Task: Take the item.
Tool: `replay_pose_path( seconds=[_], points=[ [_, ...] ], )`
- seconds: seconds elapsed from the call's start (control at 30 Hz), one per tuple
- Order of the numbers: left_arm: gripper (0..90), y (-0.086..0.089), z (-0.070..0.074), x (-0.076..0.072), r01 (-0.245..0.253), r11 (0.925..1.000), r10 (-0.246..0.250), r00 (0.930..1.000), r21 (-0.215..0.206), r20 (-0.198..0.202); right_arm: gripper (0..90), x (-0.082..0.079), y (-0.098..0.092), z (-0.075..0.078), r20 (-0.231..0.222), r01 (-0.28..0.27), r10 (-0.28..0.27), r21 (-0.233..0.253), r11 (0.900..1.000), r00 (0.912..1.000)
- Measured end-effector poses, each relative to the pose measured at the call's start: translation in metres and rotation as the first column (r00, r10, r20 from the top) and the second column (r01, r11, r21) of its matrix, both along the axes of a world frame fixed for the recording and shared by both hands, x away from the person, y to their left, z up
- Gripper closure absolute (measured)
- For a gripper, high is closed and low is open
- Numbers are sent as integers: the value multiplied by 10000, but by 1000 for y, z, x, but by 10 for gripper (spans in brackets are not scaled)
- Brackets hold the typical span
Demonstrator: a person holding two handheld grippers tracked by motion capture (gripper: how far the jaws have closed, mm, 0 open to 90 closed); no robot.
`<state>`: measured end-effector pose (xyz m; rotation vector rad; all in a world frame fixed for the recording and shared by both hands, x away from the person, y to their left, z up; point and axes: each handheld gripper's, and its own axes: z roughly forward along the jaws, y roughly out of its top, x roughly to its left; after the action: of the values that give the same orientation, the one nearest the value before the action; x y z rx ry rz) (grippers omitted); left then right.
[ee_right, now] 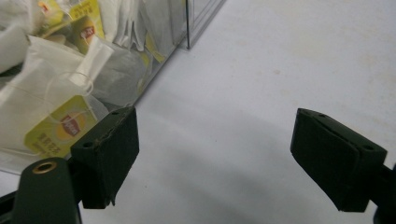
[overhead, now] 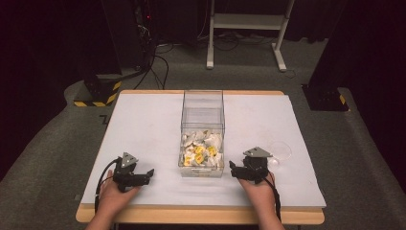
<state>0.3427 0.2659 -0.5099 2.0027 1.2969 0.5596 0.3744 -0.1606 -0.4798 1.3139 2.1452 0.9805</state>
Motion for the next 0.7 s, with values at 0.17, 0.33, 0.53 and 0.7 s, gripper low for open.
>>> replay_pose_path(
  seconds=[0.17, 0.33, 0.53, 0.7],
  points=[
    [129, 0, 0, 0, 2, 10000, -2, 10000, 18, 5, 158, -3, -4, 5, 121, -131, 129, 182, 9997, 9998],
    [129, 0, 0, 0, 6, 10000, -6, 10000, 9, 3, 161, -4, -7, 7, 162, -244, 239, 283, 9993, 9996],
    [129, 0, 0, 0, 2, 10000, -2, 10000, 6, 2, 182, -7, -5, 13, 282, -434, 423, 395, 9983, 9987],
    [130, 0, 0, 0, 9, 10000, -9, 10000, 13, 4, 189, -10, -2, 18, 518, -662, 641, 399, 9970, 9966]
  ],
)
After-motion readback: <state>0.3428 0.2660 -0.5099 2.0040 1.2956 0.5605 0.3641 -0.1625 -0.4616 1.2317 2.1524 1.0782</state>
